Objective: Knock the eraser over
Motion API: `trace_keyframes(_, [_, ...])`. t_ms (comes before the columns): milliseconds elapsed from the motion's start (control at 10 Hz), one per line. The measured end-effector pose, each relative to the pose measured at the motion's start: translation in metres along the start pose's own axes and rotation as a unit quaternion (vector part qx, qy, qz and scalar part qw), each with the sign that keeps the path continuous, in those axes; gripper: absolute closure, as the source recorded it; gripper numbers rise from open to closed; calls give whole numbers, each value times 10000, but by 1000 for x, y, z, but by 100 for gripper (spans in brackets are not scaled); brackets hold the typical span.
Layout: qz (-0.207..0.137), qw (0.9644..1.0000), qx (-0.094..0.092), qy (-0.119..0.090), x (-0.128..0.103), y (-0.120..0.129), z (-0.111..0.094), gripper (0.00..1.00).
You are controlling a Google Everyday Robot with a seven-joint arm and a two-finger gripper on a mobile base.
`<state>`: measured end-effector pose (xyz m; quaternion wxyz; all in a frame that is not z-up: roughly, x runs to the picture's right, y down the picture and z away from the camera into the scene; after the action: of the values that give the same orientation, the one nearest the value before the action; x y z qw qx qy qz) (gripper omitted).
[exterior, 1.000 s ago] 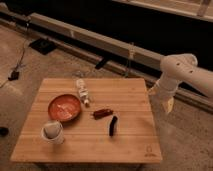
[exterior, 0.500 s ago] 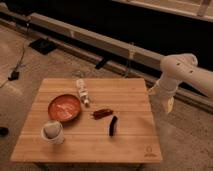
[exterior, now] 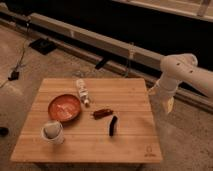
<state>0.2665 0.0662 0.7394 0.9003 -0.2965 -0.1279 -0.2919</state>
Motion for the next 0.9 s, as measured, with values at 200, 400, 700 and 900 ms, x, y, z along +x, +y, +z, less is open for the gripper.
trace_keyframes(200, [0, 10000, 0, 0, 0, 0, 0, 20])
trace_keyframes(400, [-60, 10000, -34, 39, -6, 3, 1, 20])
trace_keyframes(700, [-282, 9995, -57, 109, -36, 2, 2, 20])
trace_keyframes(900, [-355, 9992, -84, 152, -39, 6, 3, 20])
